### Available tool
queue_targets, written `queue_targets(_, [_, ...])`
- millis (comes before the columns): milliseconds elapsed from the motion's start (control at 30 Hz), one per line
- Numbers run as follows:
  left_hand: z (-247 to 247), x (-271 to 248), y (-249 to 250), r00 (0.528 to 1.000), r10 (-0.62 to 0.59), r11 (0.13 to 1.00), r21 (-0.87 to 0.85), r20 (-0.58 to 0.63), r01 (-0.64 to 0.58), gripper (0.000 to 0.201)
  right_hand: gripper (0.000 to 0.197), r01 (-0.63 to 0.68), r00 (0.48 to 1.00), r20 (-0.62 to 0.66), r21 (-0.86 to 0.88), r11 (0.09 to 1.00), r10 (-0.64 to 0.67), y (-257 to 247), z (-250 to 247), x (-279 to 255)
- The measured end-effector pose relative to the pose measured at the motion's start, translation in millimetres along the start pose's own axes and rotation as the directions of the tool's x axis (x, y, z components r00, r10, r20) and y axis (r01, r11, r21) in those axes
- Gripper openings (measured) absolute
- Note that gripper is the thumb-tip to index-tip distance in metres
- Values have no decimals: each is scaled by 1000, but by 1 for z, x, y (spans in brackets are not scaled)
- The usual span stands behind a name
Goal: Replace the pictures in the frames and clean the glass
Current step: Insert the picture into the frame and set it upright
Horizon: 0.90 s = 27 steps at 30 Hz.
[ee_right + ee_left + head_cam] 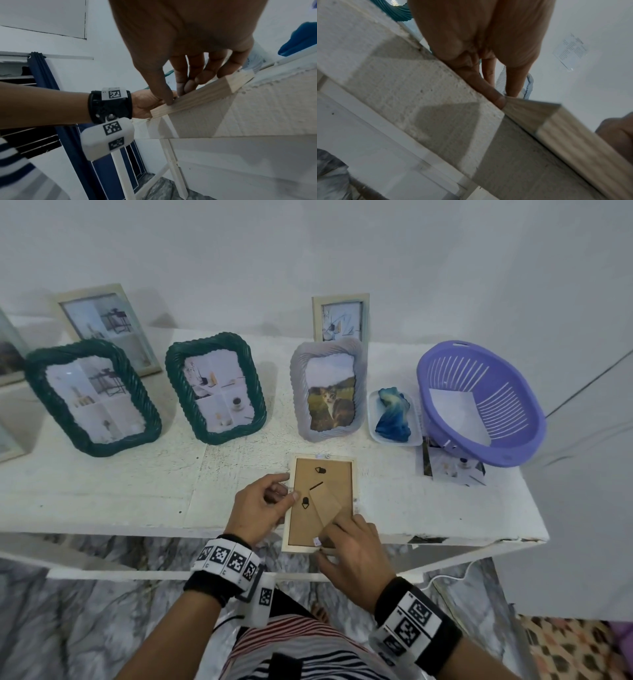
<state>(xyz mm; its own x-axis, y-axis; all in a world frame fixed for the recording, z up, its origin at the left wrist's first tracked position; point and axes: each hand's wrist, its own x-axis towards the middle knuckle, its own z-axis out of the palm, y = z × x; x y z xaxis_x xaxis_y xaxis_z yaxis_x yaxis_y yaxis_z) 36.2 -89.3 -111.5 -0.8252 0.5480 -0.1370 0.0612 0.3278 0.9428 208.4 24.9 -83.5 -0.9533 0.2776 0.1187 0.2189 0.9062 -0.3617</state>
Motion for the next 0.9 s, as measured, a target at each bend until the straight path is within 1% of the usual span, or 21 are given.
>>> queue_targets(100, [1,0,1,1000,-15,1000,-9,0,15,33,15,47,999,25,52,998,-48,0,-1,-1])
queue_targets(200, [0,-1,2,1000,-15,1000,-6,-4,15,33,11,130,990,42,47,990,-132,0,-3,-1])
queue_targets(333, [2,-1,4,1000,-25,999,-22,-9,25,34,15,249,963,136,-105,963,-234,1,-6,1])
queue_targets(433, [2,-1,4,1000,-24,999,-32,-19,23,37,18,269,956,164,-167,949,-242,0,-12,4])
queue_targets(500, [2,-2,5,999,-30,999,-32,-32,29,38,18,223,967,157,-151,963,-199,0,-18,8])
queue_targets(533, [2,-3,6,999,-30,999,-27,-37,29,39,23,173,979,138,-145,974,-153,0,-21,10])
queue_targets(600, [2,-4,8,999,-23,999,-23,-36,22,41,36,24,997,76,-177,984,-11,0,-25,19])
queue_targets(667, [0,-5,7,1000,-9,1000,-10,-20,9,43,46,-129,990,33,-238,963,140,1,-26,29])
queue_targets(733, [-3,-6,6,999,34,999,34,-5,-33,42,51,-210,973,32,-280,937,227,0,-24,36])
queue_targets(767, [-5,-5,5,997,76,993,86,0,-76,41,50,-231,968,26,-283,931,249,-2,-22,38])
queue_targets(800, [-6,-5,5,992,127,977,173,6,-126,40,49,-250,964,19,-272,929,265,-4,-19,40])
queue_targets(867, [-9,-6,3,973,229,895,390,19,-218,43,46,-279,958,5,-231,932,288,-8,-14,43])
queue_targets(900, [-10,-5,2,964,264,850,466,27,-246,46,46,-293,955,-8,-203,934,298,-10,-13,44])
